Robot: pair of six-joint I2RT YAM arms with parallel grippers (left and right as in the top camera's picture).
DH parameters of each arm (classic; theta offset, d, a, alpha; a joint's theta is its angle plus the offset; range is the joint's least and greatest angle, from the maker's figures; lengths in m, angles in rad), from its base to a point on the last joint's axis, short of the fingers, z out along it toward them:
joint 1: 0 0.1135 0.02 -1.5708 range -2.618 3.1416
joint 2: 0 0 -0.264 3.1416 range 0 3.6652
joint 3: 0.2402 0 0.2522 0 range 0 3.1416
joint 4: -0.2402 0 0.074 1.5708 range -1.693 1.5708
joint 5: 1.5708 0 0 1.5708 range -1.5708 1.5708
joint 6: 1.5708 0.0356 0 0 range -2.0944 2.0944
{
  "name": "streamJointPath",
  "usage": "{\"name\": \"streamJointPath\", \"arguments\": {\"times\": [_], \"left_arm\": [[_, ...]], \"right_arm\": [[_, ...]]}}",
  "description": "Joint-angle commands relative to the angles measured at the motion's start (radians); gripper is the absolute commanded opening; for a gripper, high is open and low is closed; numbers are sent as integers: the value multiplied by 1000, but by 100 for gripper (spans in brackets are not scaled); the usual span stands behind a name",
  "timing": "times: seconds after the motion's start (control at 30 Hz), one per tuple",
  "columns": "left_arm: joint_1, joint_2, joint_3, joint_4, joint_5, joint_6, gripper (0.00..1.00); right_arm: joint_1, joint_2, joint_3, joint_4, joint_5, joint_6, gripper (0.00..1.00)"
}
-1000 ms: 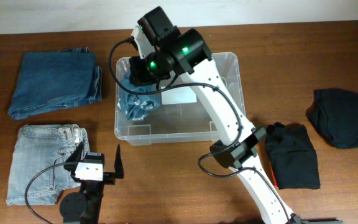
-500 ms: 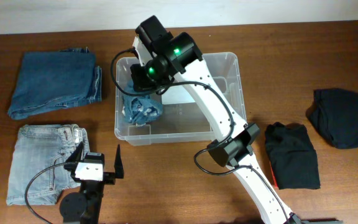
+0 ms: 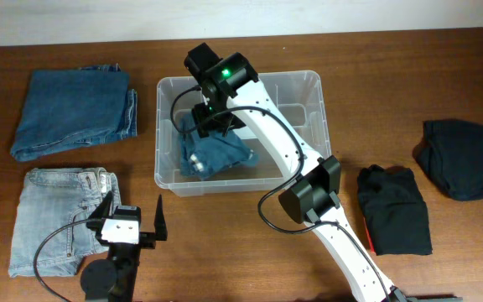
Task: Pack container
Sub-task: 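Lower the denim into the bin's left side and open the right gripper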
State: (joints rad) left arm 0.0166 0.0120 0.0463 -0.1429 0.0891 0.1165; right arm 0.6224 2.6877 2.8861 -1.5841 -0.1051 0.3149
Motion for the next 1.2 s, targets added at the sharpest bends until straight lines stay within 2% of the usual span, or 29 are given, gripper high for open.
{"name": "streamJointPath", "arguments": {"times": [0.0, 0.07, 0.23, 0.3, 0.33, 0.37, 0.43, 0.5, 0.53, 0.83, 1.03, 1.17], "left_arm": [[5, -6, -6, 1, -7, 16, 99], [5, -6, -6, 1, -7, 16, 100], [5, -6, -6, 1, -7, 16, 99], [5, -6, -6, 1, -7, 16, 99], [5, -6, -6, 1, -7, 16, 100], [5, -6, -6, 1, -7, 16, 99], [5, -6, -6, 1, -7, 16, 100], [5, -6, -6, 1, -7, 16, 99], [5, -6, -6, 1, -7, 16, 99], [5, -6, -6, 1, -7, 16, 100], [5, -6, -6, 1, -7, 16, 99], [5, -6, -6, 1, -7, 16, 99]], "right_arm": [[-3, -37, 14, -21, 177, -31, 79], [-3, -51, 26, -30, 214, -31, 84], [-3, -79, 37, -51, 241, -32, 83], [-8, -76, 22, -62, 241, -49, 69], [-13, -76, 0, -61, 241, -48, 54], [-17, -74, -10, -60, 241, -48, 46], [-24, -74, -38, -62, 228, -45, 19], [-29, -74, -51, -73, 170, -45, 6], [-28, -74, -60, -78, 134, -45, 4], [0, -63, -119, -80, 31, -45, 4], [22, -63, -283, -3, 24, -45, 4], [32, -63, -330, 42, -94, -45, 4]]}}
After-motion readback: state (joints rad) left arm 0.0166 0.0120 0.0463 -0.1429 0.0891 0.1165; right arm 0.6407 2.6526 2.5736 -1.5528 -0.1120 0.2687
